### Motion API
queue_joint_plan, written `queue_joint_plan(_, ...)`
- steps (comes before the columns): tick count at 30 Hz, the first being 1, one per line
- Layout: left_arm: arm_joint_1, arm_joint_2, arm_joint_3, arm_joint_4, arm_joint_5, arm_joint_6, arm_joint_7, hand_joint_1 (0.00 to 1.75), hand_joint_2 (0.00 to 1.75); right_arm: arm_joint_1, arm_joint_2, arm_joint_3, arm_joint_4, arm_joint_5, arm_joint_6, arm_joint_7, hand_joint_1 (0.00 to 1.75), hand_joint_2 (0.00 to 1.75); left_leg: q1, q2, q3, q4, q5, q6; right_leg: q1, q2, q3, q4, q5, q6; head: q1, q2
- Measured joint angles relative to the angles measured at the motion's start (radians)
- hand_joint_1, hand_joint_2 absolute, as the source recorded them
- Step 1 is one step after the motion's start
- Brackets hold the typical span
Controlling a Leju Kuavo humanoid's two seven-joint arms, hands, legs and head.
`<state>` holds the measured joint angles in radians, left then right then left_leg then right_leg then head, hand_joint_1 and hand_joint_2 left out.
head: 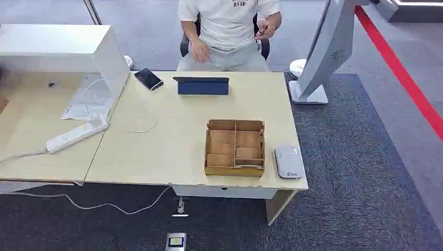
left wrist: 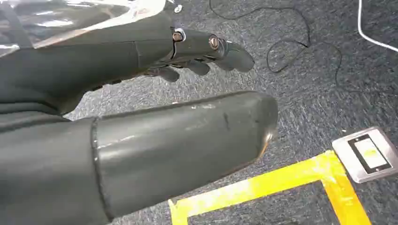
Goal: Pass the card to the sensor for recognition and then transmit it.
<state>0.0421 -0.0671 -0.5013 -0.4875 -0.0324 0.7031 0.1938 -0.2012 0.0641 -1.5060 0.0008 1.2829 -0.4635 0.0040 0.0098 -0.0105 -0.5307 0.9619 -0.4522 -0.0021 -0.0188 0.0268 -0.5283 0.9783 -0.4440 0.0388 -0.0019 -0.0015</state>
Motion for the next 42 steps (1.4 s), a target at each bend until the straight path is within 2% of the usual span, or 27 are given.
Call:
queue_joint_plan(5,0.005,0.0,0.0,-0.009,0.003,0.0,0.005,0.0,0.0,-0.02,-0.005,-0.003,0.0,-0.421,0.012,-0.175,0.0,1.75,0.0,0.0,0.0,0.0,0.0,0.0,0.0,0.0,0.0,0.0,0.0,0.0,0.0,0.0)
queue_joint_plan(6,0.006,0.0,0.0,-0.01,0.007,0.0,0.005,0.0,0.0,-0.026,-0.006,-0.003,0.0,-0.476,0.017,-0.195,0.0,1.75,0.0,0.0,0.0,0.0,0.0,0.0,0.0,0.0,0.0,0.0,0.0,0.0,0.0,0.0)
queue_joint_plan(9,0.007,0.001,0.0,-0.015,0.011,0.0,0.004,0.0,0.0,-0.038,-0.009,-0.004,0.0,-0.533,0.025,-0.222,0.0,1.75,0.0,0.0,0.0,0.0,0.0,0.0,0.0,0.0,0.0,0.0,0.0,0.0,0.0,0.0)
queue_joint_plan(10,0.007,0.0,0.0,-0.015,0.015,0.0,0.001,0.0,0.0,-0.041,-0.01,-0.004,0.0,-0.58,0.032,-0.254,0.0,1.75,0.0,0.0,0.0,0.0,0.0,0.0,0.0,0.0,0.0,0.0,0.0,0.0,0.0,0.0)
queue_joint_plan(12,0.008,0.001,0.0,-0.016,0.022,0.0,-0.007,0.0,0.0,-0.052,-0.012,-0.005,0.0,-0.692,0.051,-0.359,0.0,1.75,0.0,0.0,0.0,0.0,0.0,0.0,0.0,0.0,0.0,0.0,0.0,0.0,0.0,0.0)
queue_joint_plan(15,0.008,0.0,0.0,-0.016,0.001,0.0,-0.019,0.0,0.0,-0.091,-0.019,-0.01,-0.001,-0.793,0.101,-0.604,0.0,1.75,0.0,0.0,0.0,0.0,0.0,0.0,0.0,0.0,0.0,0.0,0.001,0.0,0.0,0.0)
queue_joint_plan(16,0.008,0.0,0.0,-0.016,-0.007,0.0,-0.022,0.0,0.0,-0.111,-0.019,-0.01,-0.007,-0.796,0.135,-0.657,0.0,1.75,0.0,0.001,0.0,0.0,0.0,0.0,0.0,0.0,0.0,0.0,0.001,0.0,0.0,0.0)
queue_joint_plan(17,0.008,0.0,0.0,-0.016,-0.018,0.0,-0.028,0.0,0.0,-0.132,-0.013,-0.01,-0.026,-0.803,0.183,-0.685,0.0,1.75,0.0,0.001,0.0,0.0,0.0,0.0,0.0,0.0,0.0,0.0,0.001,0.0,0.0,0.0)
queue_joint_plan(18,0.008,0.0,0.0,-0.016,-0.026,0.0,-0.033,0.0,0.0,-0.151,-0.002,-0.009,-0.061,-0.832,0.237,-0.676,0.0,1.75,0.0,0.002,0.002,0.0,0.0,0.0,0.0,0.0,-0.001,0.0,0.001,0.0,0.0,0.0)
queue_joint_plan(19,0.007,-0.001,0.0,-0.017,-0.032,0.0,-0.039,0.0,0.0,-0.156,0.018,0.009,-0.129,-0.905,0.271,-0.615,0.0,1.75,0.0,0.002,0.005,0.001,0.0,0.0,0.0,0.0,0.0,-0.002,0.001,0.0,0.0,0.0)
queue_joint_plan(20,0.006,-0.001,0.0,-0.02,-0.032,0.0,-0.042,0.0,0.0,-0.141,0.032,0.048,-0.222,-1.016,0.251,-0.522,0.0,1.75,0.0,0.001,0.013,0.002,-0.001,0.002,0.0,0.0,0.002,-0.004,-0.001,0.002,-0.001,0.0)
queue_joint_plan(21,0.004,-0.001,0.0,-0.021,-0.031,0.0,-0.047,0.0,0.0,-0.097,0.04,0.111,-0.331,-1.17,0.2,-0.423,0.0,1.75,-0.001,-0.004,0.021,0.002,-0.002,0.004,-0.001,-0.002,0.008,-0.004,-0.004,0.005,-0.002,0.0)
queue_joint_plan(22,0.005,-0.001,0.0,-0.022,-0.029,0.0,-0.054,0.0,0.0,-0.034,0.028,0.204,-0.448,-1.401,0.084,-0.349,0.0,1.75,-0.006,-0.012,0.021,0.003,-0.002,0.004,-0.006,-0.01,0.01,-0.002,-0.006,0.007,0.001,0.0)
queue_joint_plan(23,0.008,-0.002,0.0,-0.022,-0.027,0.0,-0.06,0.0,0.0,0.019,0.008,0.299,-0.542,-1.615,-0.061,-0.351,0.0,1.75,-0.008,-0.012,0.018,0.001,-0.002,0.005,-0.011,-0.01,0.01,0.003,-0.006,0.008,0.001,0.0)
queue_joint_plan(24,0.013,-0.002,0.0,-0.022,-0.026,0.0,-0.065,0.0,0.0,0.065,-0.005,0.399,-0.637,-1.789,-0.185,-0.405,0.0,1.75,-0.009,-0.005,0.013,-0.001,-0.002,0.005,-0.012,-0.002,0.007,0.007,-0.003,0.006,-0.001,0.0)
queue_joint_plan(25,0.014,0.001,0.002,-0.021,-0.03,0.0,-0.071,0.0,0.0,0.097,-0.017,0.508,-0.737,-1.912,-0.205,-0.471,0.0,1.75,-0.011,0.01,0.005,-0.001,-0.006,0.001,-0.012,0.014,0.001,0.006,-0.001,0.004,0.002,0.0)
queue_joint_plan(26,0.009,0.001,0.003,-0.02,-0.039,0.0,-0.077,0.0,0.0,0.114,-0.013,0.61,-0.835,-1.977,-0.202,-0.528,0.0,1.75,-0.009,0.027,0.006,-0.002,-0.01,0.001,-0.009,0.029,0.001,0.006,0.0,0.003,0.001,0.0)
queue_joint_plan(27,-0.002,-0.002,0.003,-0.019,-0.053,0.0,-0.082,0.0,0.0,0.13,0.0,0.718,-0.942,-1.987,-0.2,-0.561,0.0,1.75,-0.008,0.032,0.011,-0.002,-0.013,0.0,-0.007,0.034,0.003,0.004,0.001,0.002,0.002,0.0)
queue_joint_plan(29,-0.018,-0.01,0.003,-0.019,-0.082,0.0,-0.089,0.0,0.0,0.153,0.022,0.877,-1.086,-1.859,-0.199,-0.578,0.0,1.75,-0.007,0.025,0.014,-0.002,-0.01,0.004,-0.006,0.029,0.007,0.002,-0.001,0.004,0.002,0.0)
queue_joint_plan(31,-0.02,-0.016,0.004,-0.019,-0.11,0.0,-0.09,0.0,0.0,0.17,0.055,1.006,-1.211,-1.571,-0.199,-0.583,0.0,1.75,-0.007,0.011,0.011,-0.001,-0.005,0.004,-0.007,0.013,0.008,0.002,-0.002,0.006,0.0,0.0)
queue_joint_plan(33,-0.011,-0.017,0.007,-0.019,-0.125,0.0,-0.09,0.0,0.0,0.173,0.077,1.13,-1.321,-1.16,-0.2,-0.58,0.0,1.75,-0.006,0.002,0.007,-0.001,0.0,0.003,-0.006,0.004,0.006,0.002,-0.001,0.005,0.001,0.0)
queue_joint_plan(35,-0.01,-0.019,0.008,-0.019,-0.122,0.0,-0.09,0.0,0.0,0.171,0.09,1.234,-1.408,-0.887,-0.201,-0.562,0.0,1.75,-0.004,-0.002,0.006,-0.001,0.001,0.002,-0.004,0.0,0.006,0.002,-0.001,0.003,0.001,0.0)
queue_joint_plan(36,-0.01,-0.021,0.008,-0.019,-0.119,0.0,-0.09,0.0,0.0,0.172,0.097,1.278,-1.443,-0.832,-0.202,-0.554,0.0,1.75,-0.004,-0.004,0.006,-0.001,0.001,0.002,-0.004,-0.001,0.007,0.002,0.0,0.003,0.001,0.0)
queue_joint_plan(39,-0.011,-0.023,0.007,-0.019,-0.087,0.0,-0.09,0.0,0.0,0.172,0.119,1.395,-1.533,-0.85,-0.202,-0.541,0.0,1.75,-0.004,-0.004,0.005,-0.001,0.001,0.001,-0.004,-0.001,0.006,0.003,-0.001,0.003,0.001,0.0)
queue_joint_plan(42,-0.011,-0.023,0.002,-0.019,-0.05,0.0,-0.092,0.0,0.0,0.169,0.13,1.475,-1.593,-0.812,-0.202,-0.556,0.0,1.75,-0.004,-0.004,0.005,-0.001,0.001,0.001,-0.004,-0.001,0.005,0.002,-0.001,0.003,0.001,0.0)
